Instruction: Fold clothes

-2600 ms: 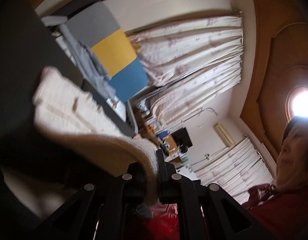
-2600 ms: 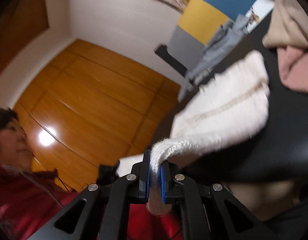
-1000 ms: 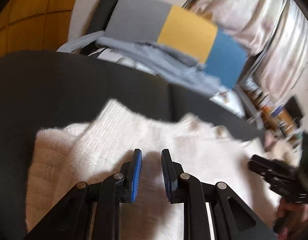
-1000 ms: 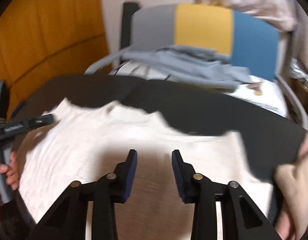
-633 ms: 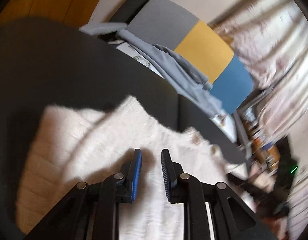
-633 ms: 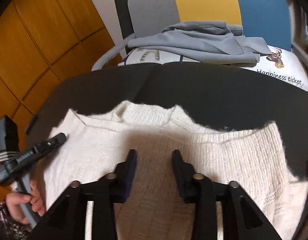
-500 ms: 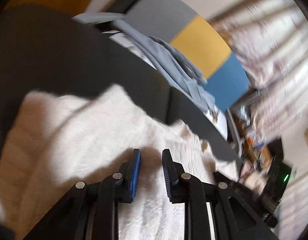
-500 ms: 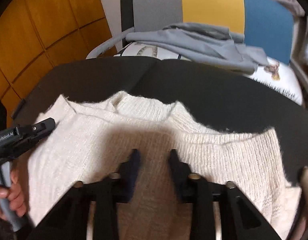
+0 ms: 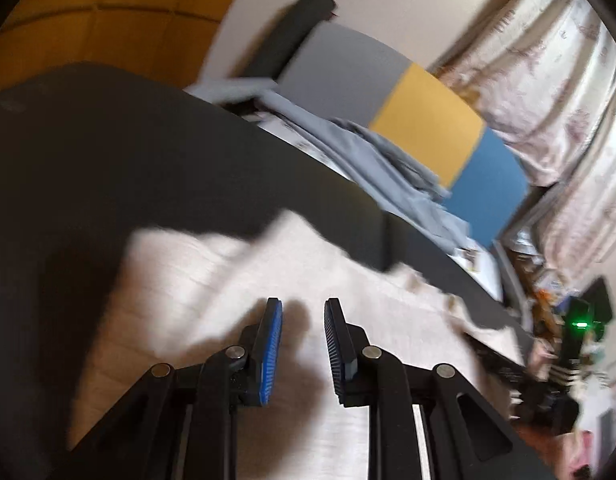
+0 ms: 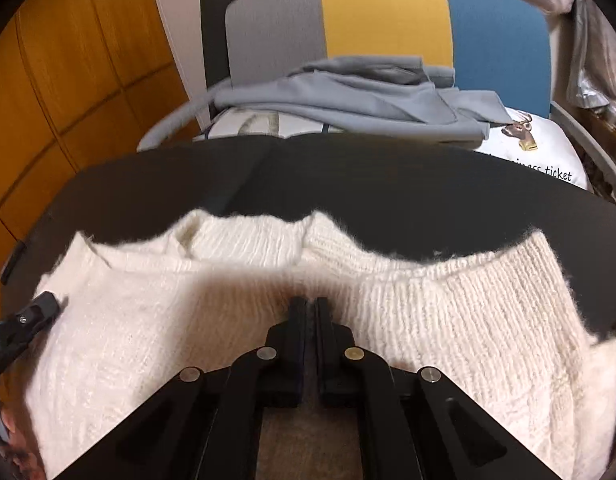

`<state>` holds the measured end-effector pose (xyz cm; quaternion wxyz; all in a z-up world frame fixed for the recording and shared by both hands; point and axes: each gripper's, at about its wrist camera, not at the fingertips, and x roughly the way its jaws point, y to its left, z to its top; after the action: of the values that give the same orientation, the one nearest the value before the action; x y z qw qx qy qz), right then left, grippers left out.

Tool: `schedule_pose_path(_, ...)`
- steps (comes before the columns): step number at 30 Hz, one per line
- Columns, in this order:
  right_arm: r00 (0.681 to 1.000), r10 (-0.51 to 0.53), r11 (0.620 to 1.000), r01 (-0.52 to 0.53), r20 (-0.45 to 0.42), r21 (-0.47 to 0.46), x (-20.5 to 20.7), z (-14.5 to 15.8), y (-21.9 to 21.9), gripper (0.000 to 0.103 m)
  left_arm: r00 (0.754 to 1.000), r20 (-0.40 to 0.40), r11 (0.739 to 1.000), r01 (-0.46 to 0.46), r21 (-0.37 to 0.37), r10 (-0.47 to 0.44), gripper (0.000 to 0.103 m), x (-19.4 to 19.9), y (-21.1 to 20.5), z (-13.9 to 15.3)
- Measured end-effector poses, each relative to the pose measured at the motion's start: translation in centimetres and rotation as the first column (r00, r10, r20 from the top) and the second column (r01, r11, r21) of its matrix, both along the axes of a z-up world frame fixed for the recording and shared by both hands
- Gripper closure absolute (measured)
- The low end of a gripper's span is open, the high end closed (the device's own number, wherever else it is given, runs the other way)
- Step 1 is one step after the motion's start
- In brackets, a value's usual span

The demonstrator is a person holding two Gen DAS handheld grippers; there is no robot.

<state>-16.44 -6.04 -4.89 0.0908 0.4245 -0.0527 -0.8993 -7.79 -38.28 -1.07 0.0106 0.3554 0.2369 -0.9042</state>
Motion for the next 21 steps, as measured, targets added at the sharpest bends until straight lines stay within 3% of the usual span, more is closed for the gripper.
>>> schedule_pose_path(3,1.0,0.004,0.999,-0.004,-0.013,-0.048,0.6,1.0,0.0,0.091,1.0,0.008,0.997,0.004,0.073,-0.005,0.082,0.1,-1.9,-1.2)
schedule_pose_path(7,0.998,0.03,0.994,-0.036,-0.06,-0.105,2.0,3.4,-1.5,0.061,0.998,-0.056,0.984,0.012,0.176,-0.002,0.082,1.0,-3.1,-2.2)
schedule_pose_path(8,0.996,0.067,0.991,-0.075,-0.066,-0.114,2.3,4.0,-2.9,0.061,0.998,-0.067,0.981,0.015,0.192,-0.002,0.082,1.2,-3.3,-2.4)
schedule_pose_path(11,0.976,0.214,0.976,-0.215,-0.039,-0.019,2.4,4.2,-8.9,0.062,0.996,-0.091,0.97,0.032,0.239,-0.01,0.082,1.6,-4.0,-2.8)
schedule_pose_path(17,0.974,0.203,0.968,-0.215,0.099,0.127,1.4,1.4,-14.2,0.061,0.986,-0.166,0.937,0.048,0.346,0.01,0.082,2.3,-5.2,-3.6)
schedule_pose_path(18,0.975,0.201,0.965,-0.214,0.094,0.15,1.4,1.2,-14.7,0.069,0.982,-0.187,0.93,0.049,0.364,0.021,0.082,2.5,-5.4,-3.7)
schedule_pose_path(19,0.975,0.207,0.962,-0.218,0.082,0.164,1.4,1.1,-14.9,0.094,0.977,-0.21,0.921,0.047,0.388,0.039,0.082,3.0,-5.9,-3.8)
schedule_pose_path(21,0.975,0.215,0.959,-0.222,0.061,0.173,1.5,1.0,-15.0,0.097,0.966,-0.247,0.903,0.043,0.426,0.07,0.082,3.5,-6.5,-3.9)
